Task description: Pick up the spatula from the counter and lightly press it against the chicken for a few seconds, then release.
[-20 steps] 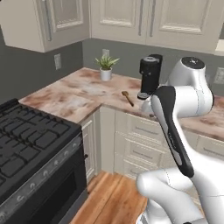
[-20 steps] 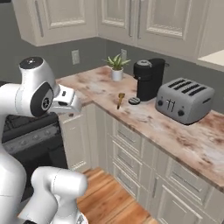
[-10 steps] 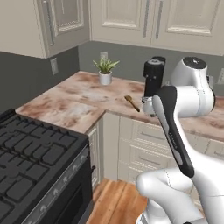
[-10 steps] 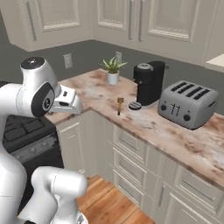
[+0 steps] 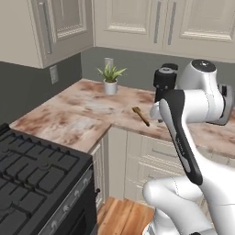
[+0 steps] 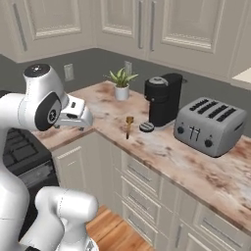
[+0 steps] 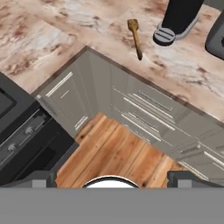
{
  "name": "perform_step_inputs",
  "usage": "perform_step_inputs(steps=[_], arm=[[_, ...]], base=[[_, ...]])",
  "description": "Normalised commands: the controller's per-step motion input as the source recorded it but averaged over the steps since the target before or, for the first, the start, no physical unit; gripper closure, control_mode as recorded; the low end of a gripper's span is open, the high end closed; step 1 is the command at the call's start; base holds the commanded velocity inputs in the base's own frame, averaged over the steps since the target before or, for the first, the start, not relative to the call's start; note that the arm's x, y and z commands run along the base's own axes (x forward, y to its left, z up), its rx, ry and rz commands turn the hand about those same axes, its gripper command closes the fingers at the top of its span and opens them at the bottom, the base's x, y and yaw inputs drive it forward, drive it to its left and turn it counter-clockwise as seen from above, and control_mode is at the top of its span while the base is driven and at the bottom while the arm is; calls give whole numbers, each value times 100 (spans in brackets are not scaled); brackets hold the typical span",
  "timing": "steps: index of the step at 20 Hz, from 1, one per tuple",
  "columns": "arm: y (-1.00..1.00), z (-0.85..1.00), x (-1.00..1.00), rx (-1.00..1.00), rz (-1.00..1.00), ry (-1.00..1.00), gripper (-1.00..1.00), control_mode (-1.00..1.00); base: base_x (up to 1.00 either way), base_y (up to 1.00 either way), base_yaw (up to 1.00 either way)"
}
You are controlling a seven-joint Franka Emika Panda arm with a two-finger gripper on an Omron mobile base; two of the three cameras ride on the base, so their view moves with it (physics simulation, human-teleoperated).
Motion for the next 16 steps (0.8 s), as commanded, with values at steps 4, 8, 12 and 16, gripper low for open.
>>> perform_step_inputs(steps=[4,8,12,16], arm=[[0,0,0,0,0,0,-100,100],[0,0,0,0,0,0,-100,100],[0,0,0,0,0,0,-100,100],[0,0,0,0,0,0,-100,100]], base=[[47,-8,-1],[52,0,0],[45,2,-1],[29,6,-2]])
